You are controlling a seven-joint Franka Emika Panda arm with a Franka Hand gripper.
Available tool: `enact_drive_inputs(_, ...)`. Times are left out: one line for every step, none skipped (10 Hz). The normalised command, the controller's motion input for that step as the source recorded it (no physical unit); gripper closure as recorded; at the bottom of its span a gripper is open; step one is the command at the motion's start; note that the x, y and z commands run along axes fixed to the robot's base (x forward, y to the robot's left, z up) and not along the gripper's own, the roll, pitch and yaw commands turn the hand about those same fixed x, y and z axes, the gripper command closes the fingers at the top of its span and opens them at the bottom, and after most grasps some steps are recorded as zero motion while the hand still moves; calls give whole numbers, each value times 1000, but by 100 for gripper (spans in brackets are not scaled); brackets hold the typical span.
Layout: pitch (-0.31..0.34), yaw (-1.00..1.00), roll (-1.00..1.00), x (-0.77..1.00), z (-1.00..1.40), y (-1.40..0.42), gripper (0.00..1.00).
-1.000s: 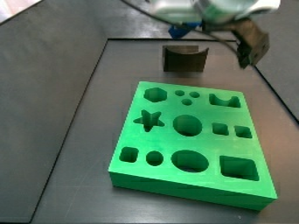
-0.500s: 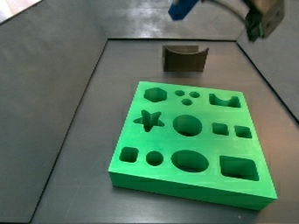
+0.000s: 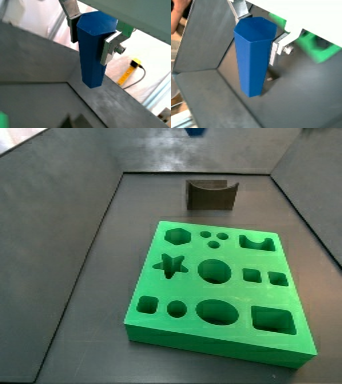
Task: Pick up the hexagon object. Move up. Place the hexagon object on the fixture. Regrasp the hexagon object. Move to above the board. Insert the hexagon object.
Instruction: Move to above the board, then insert the hexagon object.
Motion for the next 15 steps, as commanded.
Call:
enact_drive_inputs(-14,-128,-1000,-974,950,-972,100)
enact_drive_inputs(-12,-131,-1000,-723,698,-697,100)
enact_drive_inputs(1,-133,-1000,-382,342,-306,100)
enact_drive_inputs(10,-129,-1000,-210,177,-144,100)
enact_drive_inputs(14,-129,-1000,-162,125,-101,100)
enact_drive_inputs(14,-127,-1000,-115,61,-24,100)
enact_drive_inputs(11,-125,-1000,-100,42,2,100)
enact_drive_inputs(3,-117,-1000,-92,24,38,100)
enact_drive_inputs(-7,-111,-1000,-88,17,43,100)
enact_drive_inputs(-22,-97,-964,-78,7,45,100)
enact_drive_inputs(-30,-81,-818,-69,5,40,100)
enact_drive_inputs(-33,-29,-464,-63,6,33,100)
enact_drive_inputs(-38,-26,-354,-54,3,24,100)
enact_drive_inputs(-37,-15,-236,-40,-2,18,100)
enact_drive_inputs(-13,-26,0,-14,0,0,100)
